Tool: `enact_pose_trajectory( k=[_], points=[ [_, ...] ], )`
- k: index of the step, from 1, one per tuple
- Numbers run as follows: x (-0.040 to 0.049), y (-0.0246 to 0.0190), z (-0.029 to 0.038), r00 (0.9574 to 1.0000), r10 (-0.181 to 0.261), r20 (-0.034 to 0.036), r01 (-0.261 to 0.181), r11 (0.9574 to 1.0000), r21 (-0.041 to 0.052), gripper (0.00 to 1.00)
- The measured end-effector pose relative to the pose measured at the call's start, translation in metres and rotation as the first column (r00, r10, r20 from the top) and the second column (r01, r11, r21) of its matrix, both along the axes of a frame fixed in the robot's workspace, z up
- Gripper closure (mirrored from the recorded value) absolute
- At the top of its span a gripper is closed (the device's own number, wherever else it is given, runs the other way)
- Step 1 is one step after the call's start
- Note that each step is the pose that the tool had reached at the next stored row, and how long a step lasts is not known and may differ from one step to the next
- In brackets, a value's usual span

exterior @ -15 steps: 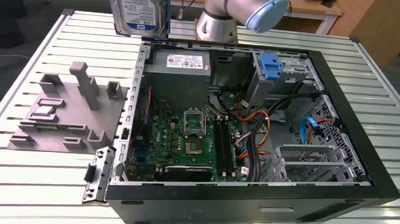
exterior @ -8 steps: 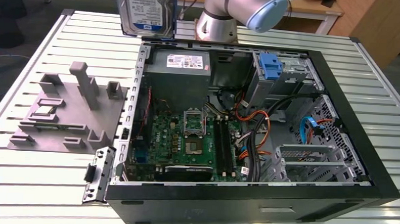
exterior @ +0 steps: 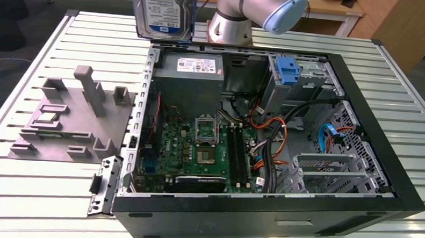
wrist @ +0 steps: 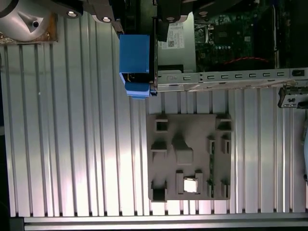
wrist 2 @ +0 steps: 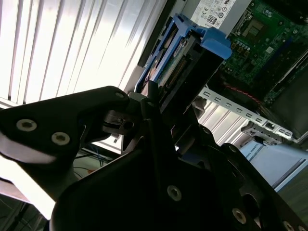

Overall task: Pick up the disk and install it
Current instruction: 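Pick up the disk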

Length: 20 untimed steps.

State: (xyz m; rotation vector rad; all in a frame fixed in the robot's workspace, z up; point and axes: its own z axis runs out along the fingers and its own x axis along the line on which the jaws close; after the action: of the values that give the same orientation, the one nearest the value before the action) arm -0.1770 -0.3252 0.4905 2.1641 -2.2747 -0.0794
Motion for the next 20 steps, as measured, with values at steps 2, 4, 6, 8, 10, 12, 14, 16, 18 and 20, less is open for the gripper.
enact_pose_trajectory(
  k=[2, 4, 6, 8, 10, 12, 14, 16, 18, 20],
  points=[
    [0.0028, 0.0004, -0.0001, 1.0000, 0.000, 0.0000, 0.000, 1.0000, 0.0000, 0.65],
    [0.0061, 0.0007, -0.0002, 1.0000, 0.000, 0.0000, 0.000, 1.0000, 0.0000, 0.65],
    [0.0098, 0.0011, -0.0003, 1.0000, 0.000, 0.0001, 0.000, 1.0000, 0.0000, 0.65],
    [0.0134, 0.0014, -0.0003, 1.0000, 0.000, 0.0001, 0.000, 1.0000, 0.0001, 0.65],
    [0.0172, 0.0017, -0.0004, 1.0000, 0.000, 0.0000, 0.000, 1.0000, 0.0000, 0.65],
    [0.0211, 0.0020, -0.0005, 1.0000, 0.000, 0.0001, 0.000, 1.0000, 0.0000, 0.65],
    [0.0250, 0.0023, -0.0006, 1.0000, 0.000, 0.0000, 0.000, 1.0000, 0.0000, 0.65],
    [0.0289, 0.0026, -0.0007, 1.0000, 0.000, 0.0001, 0.000, 1.0000, 0.0001, 0.65],
    [0.0329, 0.0029, -0.0008, 1.0000, 0.000, 0.0001, 0.000, 1.0000, 0.0001, 0.65],
    [0.0366, 0.0032, -0.0009, 1.0000, 0.000, 0.0000, 0.000, 1.0000, 0.0000, 0.65]
  ],
)
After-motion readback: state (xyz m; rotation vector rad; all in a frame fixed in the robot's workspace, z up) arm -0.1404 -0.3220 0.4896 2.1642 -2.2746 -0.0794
